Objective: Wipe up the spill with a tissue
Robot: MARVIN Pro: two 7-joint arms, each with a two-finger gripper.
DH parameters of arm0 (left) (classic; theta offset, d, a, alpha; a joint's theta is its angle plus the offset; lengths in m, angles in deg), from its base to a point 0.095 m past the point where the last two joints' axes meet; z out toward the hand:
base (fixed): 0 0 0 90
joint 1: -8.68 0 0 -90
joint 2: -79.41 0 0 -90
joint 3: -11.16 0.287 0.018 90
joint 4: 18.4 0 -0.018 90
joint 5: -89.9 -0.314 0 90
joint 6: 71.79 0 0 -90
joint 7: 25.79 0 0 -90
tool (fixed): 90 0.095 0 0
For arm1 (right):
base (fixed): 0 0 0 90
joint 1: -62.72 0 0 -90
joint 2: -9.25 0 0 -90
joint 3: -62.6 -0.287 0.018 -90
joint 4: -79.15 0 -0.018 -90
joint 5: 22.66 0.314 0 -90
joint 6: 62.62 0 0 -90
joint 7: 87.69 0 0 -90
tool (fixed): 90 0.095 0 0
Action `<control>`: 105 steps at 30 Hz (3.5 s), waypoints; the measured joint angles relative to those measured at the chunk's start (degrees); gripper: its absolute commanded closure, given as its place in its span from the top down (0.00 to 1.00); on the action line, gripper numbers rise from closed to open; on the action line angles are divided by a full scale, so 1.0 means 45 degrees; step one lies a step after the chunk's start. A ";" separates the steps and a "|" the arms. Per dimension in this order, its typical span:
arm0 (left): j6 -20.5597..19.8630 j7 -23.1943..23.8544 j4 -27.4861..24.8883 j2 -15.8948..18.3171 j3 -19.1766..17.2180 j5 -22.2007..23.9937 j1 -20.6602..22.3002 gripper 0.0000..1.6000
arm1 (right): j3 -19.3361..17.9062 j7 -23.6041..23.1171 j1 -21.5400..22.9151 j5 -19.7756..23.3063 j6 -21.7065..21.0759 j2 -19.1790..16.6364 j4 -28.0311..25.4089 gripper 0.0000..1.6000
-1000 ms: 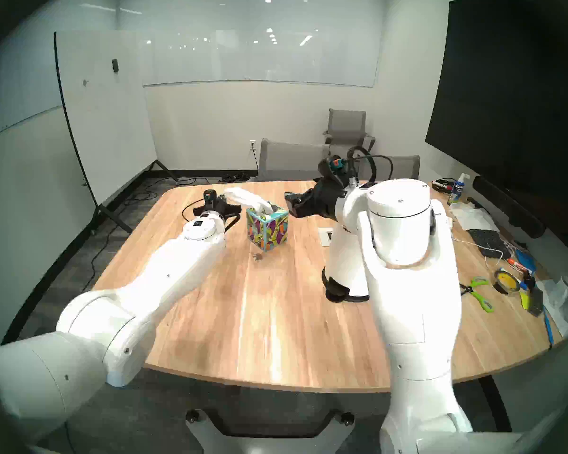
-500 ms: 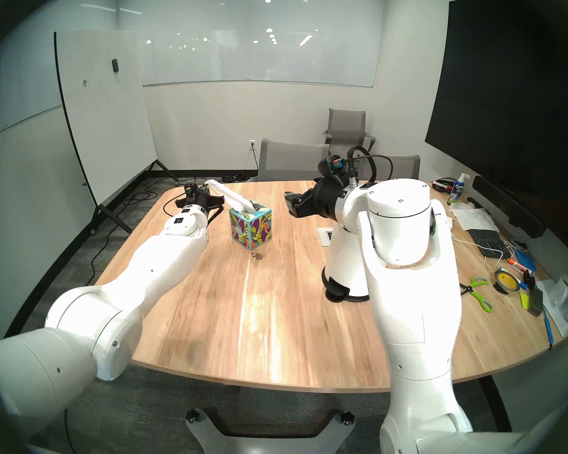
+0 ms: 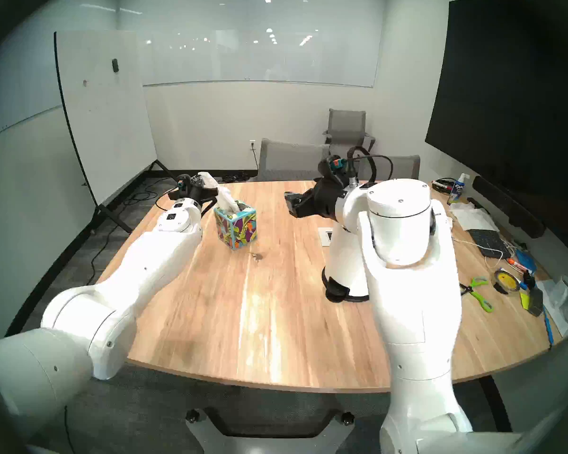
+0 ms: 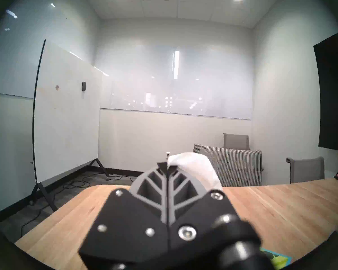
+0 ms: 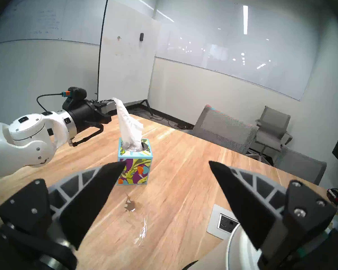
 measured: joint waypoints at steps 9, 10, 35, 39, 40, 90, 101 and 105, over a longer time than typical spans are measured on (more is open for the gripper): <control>-0.0029 -0.0234 -0.1087 0.0133 -0.0063 -0.0143 -0.0468 0.00 | 0.0000 0.0000 0.0000 0.0000 0.0000 0.0000 0.0000 1.00; -0.0041 -0.0271 -0.1188 0.0142 -0.0066 -0.0156 -0.0519 0.00 | 0.0000 0.0000 0.0000 0.0000 0.0000 0.0000 0.0000 1.00; -0.0129 -0.0870 -0.1563 -0.0052 -0.0048 -0.0572 -0.0625 0.00 | 0.0000 0.0000 0.0000 0.0000 0.0000 0.0000 -0.0001 1.00; -0.0169 -0.0960 -0.1323 -0.0162 -0.0101 -0.0581 -0.0369 0.00 | 0.0000 0.0000 0.0000 0.0000 0.0000 0.0000 -0.0001 1.00; -0.0199 -0.0997 -0.1251 -0.0210 -0.0134 -0.0583 -0.0253 0.00 | 0.0000 0.0000 0.0000 0.0000 0.0000 0.0000 -0.0001 1.00; -0.0589 -0.0637 -0.3852 0.0053 -0.1080 -0.0065 0.0248 0.00 | 0.0000 0.0000 -0.0001 0.0000 0.0000 0.0000 0.0001 1.00; -0.0934 -0.0359 -0.5719 0.0633 -0.1002 -0.0144 -0.1625 0.00 | 0.0000 0.0000 -0.0001 0.0000 0.0000 0.0000 0.0000 1.00; -0.0926 -0.0282 -0.6361 0.0850 -0.0860 -0.0218 -0.2366 0.00 | 0.0000 0.0000 -0.0001 0.0000 0.0000 0.0000 0.0001 1.00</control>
